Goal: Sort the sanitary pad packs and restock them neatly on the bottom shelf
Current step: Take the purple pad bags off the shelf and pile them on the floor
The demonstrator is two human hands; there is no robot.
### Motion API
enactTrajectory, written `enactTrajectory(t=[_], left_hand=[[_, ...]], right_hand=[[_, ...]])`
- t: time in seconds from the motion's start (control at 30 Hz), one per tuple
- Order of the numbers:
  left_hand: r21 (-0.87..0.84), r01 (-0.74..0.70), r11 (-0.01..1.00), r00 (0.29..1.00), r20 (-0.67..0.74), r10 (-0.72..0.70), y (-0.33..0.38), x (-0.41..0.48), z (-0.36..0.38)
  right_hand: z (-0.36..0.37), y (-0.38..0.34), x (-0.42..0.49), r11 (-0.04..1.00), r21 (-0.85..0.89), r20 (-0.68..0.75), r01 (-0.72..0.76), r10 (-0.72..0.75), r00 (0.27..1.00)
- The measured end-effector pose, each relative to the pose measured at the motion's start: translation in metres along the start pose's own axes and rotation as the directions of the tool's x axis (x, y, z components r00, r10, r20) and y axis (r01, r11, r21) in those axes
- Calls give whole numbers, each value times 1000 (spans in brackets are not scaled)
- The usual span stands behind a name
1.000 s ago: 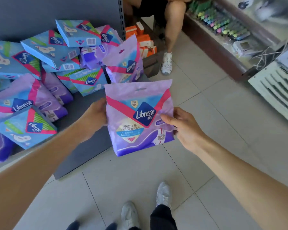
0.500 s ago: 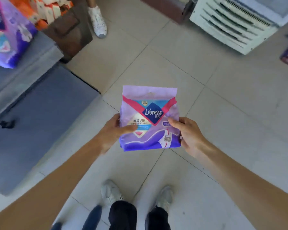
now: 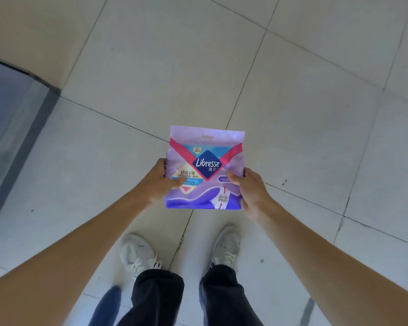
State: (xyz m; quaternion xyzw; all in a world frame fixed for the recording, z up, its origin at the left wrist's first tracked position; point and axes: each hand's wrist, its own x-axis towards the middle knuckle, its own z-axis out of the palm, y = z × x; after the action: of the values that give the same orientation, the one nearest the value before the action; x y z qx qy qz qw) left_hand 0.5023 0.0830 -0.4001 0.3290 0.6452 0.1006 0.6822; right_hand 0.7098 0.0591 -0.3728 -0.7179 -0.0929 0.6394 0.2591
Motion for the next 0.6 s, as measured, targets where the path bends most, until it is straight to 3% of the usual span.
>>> enactTrajectory(t=[0.2,0.43,0.6], left_hand=[[145,-45,988,999,25,42,-31,76,22],[318,-82,944,997,34,75,-42,138,40],[322,-41,946,998,-35,55,-54,177,31]], right_hand=[[-9,64,70,984,173,-53,-46,56,997],[-12,94,144,976,216,-117,-3,29,993],[8,105,178,973,231,-142,13,20,990]])
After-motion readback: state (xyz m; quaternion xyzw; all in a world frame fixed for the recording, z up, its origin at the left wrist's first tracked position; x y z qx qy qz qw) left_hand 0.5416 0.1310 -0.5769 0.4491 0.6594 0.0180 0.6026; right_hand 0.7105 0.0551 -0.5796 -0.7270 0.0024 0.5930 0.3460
